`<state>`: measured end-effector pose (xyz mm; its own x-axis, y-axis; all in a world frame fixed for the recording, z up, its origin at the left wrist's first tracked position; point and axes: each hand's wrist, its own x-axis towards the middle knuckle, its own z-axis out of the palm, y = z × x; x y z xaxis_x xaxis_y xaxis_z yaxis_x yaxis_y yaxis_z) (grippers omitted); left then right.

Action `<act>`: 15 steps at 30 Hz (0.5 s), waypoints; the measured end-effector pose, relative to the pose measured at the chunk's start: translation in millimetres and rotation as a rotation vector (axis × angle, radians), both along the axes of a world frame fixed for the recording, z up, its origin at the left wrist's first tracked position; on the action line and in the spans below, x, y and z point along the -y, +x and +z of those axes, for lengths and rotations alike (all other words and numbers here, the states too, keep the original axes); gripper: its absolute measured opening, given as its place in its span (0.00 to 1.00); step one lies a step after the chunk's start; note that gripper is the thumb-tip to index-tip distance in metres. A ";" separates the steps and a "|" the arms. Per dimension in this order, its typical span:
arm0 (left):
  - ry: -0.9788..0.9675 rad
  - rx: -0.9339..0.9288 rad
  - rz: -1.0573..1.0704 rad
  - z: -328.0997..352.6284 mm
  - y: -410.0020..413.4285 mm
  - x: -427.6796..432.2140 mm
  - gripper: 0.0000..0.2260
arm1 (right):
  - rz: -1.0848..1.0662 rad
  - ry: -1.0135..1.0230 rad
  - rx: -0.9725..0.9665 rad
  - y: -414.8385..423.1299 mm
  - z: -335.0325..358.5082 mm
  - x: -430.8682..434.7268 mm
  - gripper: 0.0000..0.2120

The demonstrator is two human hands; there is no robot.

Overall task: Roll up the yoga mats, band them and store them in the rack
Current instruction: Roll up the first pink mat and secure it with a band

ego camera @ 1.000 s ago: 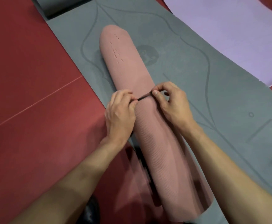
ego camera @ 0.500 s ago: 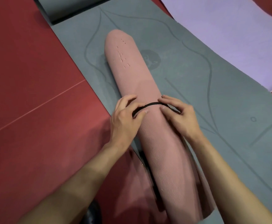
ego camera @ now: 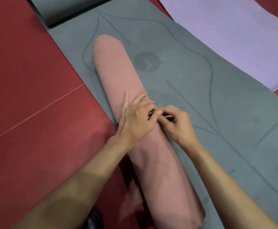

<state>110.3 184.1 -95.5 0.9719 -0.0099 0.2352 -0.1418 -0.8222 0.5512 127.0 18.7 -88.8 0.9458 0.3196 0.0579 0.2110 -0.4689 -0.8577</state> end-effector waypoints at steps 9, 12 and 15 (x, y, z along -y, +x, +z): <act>-0.046 0.305 0.031 -7.3 -70.3 -87.5 0.12 | 0.256 -0.021 0.039 -28.3 -10.7 -22.6 0.12; -0.062 0.249 -0.069 -11.1 -76.7 -94.9 0.09 | 0.312 -0.163 0.274 -32.3 -6.9 -48.1 0.11; -0.096 0.240 -0.076 -16.9 -85.1 -100.2 0.08 | 0.311 -0.210 0.307 -30.5 -3.5 -68.9 0.10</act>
